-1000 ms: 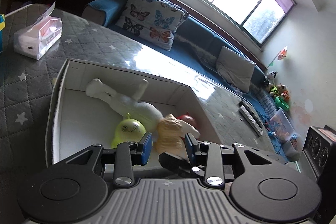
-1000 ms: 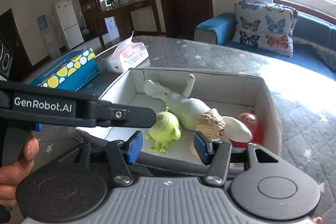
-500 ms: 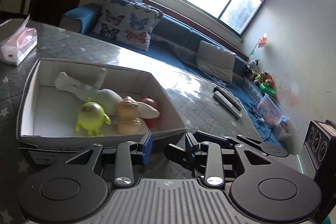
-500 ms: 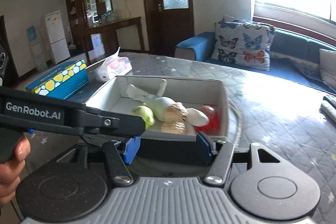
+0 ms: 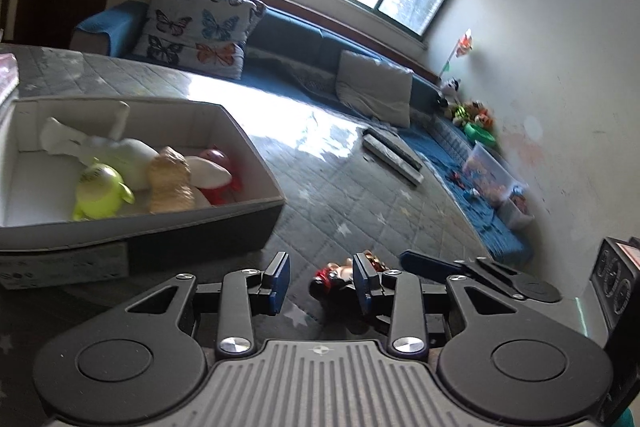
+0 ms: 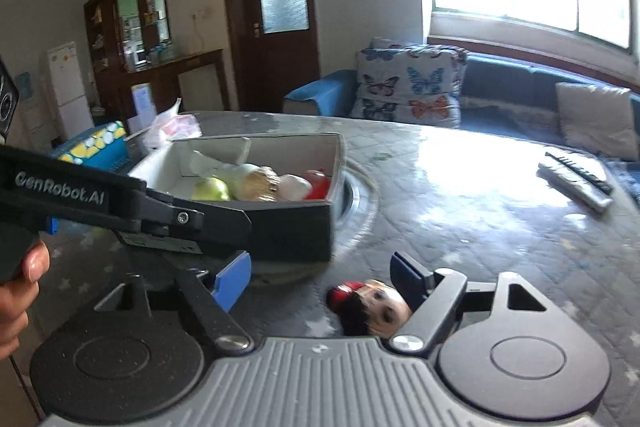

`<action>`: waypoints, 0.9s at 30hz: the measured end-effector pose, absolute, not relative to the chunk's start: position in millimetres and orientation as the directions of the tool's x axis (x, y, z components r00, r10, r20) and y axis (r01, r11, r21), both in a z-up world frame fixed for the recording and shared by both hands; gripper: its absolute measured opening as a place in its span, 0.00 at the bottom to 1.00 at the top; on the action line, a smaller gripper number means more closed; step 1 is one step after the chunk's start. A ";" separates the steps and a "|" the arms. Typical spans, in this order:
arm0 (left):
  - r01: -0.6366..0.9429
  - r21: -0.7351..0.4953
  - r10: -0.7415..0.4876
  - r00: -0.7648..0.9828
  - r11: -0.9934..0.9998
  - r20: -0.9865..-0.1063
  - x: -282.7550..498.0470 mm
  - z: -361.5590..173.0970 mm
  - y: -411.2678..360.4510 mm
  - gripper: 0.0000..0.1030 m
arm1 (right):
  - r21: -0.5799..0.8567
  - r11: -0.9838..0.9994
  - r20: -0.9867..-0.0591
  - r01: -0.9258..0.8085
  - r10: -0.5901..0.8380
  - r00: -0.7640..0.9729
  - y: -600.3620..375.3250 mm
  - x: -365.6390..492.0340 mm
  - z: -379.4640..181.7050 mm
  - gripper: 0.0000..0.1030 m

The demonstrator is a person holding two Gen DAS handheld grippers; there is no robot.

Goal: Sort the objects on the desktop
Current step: 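Move the left tool to the red-and-black doll figurine and close on it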

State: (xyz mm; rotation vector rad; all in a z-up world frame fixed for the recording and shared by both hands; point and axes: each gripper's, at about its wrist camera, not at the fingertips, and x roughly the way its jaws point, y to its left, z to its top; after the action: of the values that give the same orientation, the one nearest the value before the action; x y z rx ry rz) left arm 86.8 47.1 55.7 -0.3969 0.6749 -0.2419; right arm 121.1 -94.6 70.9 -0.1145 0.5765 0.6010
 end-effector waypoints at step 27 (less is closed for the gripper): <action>0.032 -0.605 -0.490 0.622 0.796 -0.612 130.2 -4.4 32.7 0.36 | 0.020 0.794 -0.599 -0.608 0.496 0.629 -130.2 156.4 15.5 0.94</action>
State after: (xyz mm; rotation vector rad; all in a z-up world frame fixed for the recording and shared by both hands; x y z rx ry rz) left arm 130.2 32.7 -4.4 -0.5902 0.8565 -0.3205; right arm 156.4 -130.2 15.5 -0.1917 0.6258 0.6365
